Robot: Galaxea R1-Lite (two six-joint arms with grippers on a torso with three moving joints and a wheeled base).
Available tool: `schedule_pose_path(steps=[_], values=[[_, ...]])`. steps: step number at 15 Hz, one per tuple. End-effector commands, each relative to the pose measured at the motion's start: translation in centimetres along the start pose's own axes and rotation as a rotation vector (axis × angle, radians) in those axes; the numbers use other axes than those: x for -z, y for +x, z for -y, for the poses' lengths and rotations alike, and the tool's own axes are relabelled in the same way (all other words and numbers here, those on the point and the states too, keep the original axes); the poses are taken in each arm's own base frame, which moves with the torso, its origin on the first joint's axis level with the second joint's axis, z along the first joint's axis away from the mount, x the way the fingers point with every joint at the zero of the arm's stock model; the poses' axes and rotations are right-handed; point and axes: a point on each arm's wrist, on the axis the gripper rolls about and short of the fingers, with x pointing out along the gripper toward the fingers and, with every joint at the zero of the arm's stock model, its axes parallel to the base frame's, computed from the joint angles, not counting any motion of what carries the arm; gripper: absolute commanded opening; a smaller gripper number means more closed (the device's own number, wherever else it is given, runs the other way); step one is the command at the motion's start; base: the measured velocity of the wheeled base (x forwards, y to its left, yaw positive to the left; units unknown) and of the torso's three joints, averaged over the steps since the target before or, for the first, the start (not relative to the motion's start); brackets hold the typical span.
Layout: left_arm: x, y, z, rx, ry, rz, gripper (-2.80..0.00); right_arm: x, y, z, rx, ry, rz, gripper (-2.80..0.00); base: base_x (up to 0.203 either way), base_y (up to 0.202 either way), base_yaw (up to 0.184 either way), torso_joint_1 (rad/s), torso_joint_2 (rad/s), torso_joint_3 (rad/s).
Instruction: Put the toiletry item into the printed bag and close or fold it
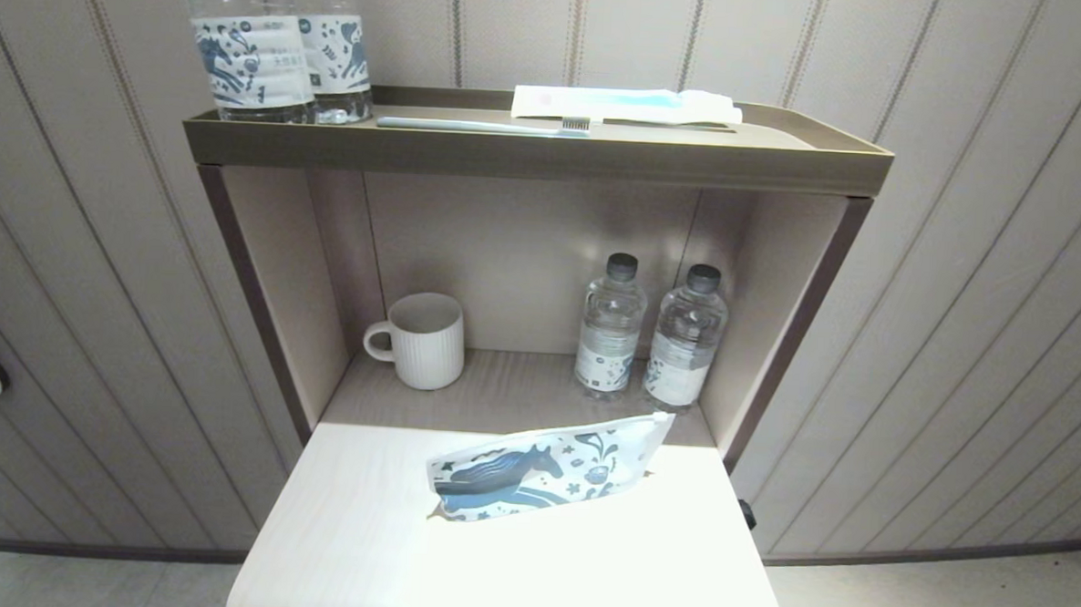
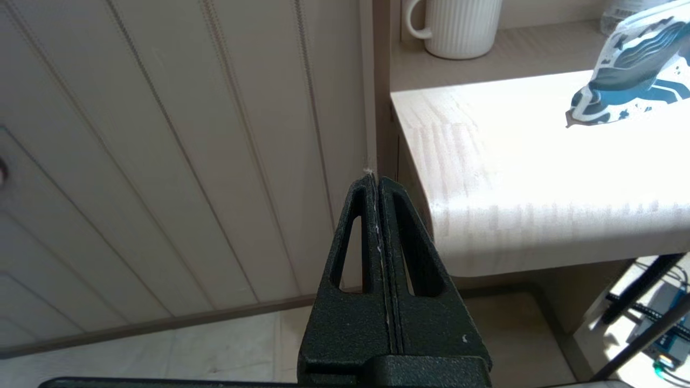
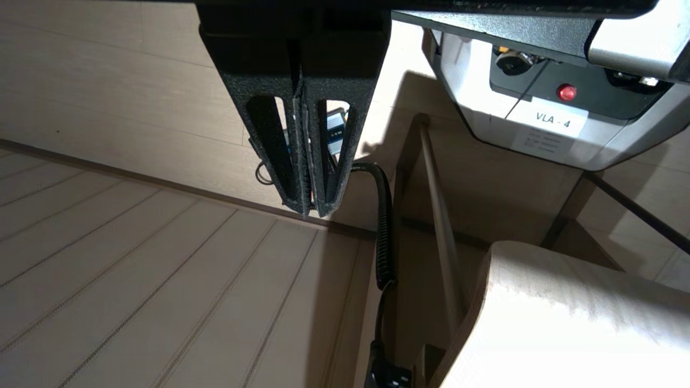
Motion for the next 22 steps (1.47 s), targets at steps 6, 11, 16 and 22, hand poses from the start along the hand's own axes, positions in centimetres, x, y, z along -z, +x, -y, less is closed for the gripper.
schedule_pose_path(steps=[6,11,16,22], values=[[0.1,0.1,0.0,0.002,0.006,0.009,-2.80,0.3,0.4,0.2,0.076,0.018,0.052,-2.80,0.000,0.000,0.000,0.000,0.00,0.000],[0.0,0.1,0.0,-0.002,-0.003,0.010,-2.80,0.5,0.7,0.5,0.170,0.057,0.124,-2.80,0.000,0.000,0.000,0.000,0.00,0.000],[0.1,0.1,0.0,-0.006,0.008,0.008,-2.80,1.3,0.6,0.5,-0.081,0.029,0.095,-2.80,0.000,0.000,0.000,0.000,0.00,0.000],[0.1,0.1,0.0,-0.011,0.000,0.010,-2.80,2.4,-1.1,0.0,0.141,0.098,0.290,-2.80,0.000,0.000,0.000,0.000,0.00,0.000]])
